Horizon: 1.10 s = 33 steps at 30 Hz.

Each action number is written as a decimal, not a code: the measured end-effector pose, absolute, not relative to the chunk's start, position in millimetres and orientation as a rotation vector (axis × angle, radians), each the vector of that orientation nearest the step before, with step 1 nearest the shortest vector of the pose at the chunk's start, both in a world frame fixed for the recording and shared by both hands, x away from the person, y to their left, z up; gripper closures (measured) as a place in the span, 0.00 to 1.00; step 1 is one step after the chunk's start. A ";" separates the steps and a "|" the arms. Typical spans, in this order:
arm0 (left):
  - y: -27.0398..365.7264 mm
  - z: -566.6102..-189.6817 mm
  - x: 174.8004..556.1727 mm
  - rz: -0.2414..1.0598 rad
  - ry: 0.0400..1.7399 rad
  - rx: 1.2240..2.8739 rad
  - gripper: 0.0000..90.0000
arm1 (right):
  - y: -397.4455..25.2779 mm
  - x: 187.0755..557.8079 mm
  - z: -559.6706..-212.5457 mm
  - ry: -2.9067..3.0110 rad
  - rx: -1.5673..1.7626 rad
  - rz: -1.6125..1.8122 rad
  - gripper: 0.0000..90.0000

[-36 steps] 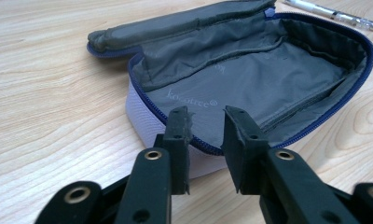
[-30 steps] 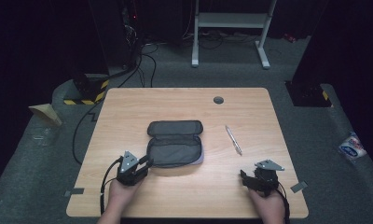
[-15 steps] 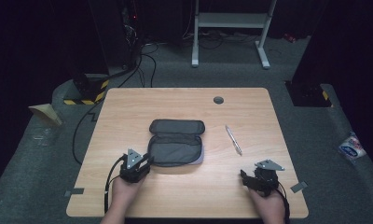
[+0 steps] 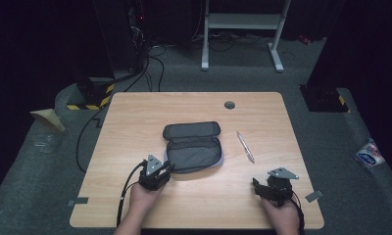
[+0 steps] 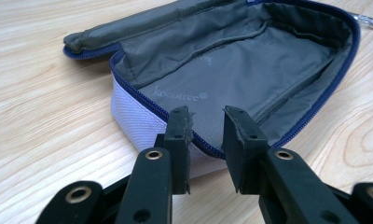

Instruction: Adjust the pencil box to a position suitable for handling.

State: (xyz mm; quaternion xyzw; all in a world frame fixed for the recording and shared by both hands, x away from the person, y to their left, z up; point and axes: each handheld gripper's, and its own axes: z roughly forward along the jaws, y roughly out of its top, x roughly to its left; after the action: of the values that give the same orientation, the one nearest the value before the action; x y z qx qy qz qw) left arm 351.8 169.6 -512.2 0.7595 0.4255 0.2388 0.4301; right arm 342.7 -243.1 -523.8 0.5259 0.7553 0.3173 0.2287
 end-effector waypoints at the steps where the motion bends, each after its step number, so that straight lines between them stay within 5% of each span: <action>1: 168.1 -512.3 352.0 0.594 1.055 1.897 0.79 | -243.0 342.7 -523.8 2.079 1.450 0.874 0.27; 23: 149.7 -503.7 356.9 0.649 0.991 1.987 0.73 | -243.0 341.6 -523.8 2.070 1.455 0.872 0.29; 33: 195.4 -486.7 331.4 0.716 1.022 1.885 0.62 | -243.3 341.6 -523.7 2.075 1.445 0.875 0.30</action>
State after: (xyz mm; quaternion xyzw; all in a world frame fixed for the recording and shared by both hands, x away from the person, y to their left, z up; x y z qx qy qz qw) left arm 331.4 195.4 -486.7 0.7541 0.4091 0.2866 0.4265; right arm 341.6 -243.3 -523.7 0.5256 0.7546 0.3180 0.2307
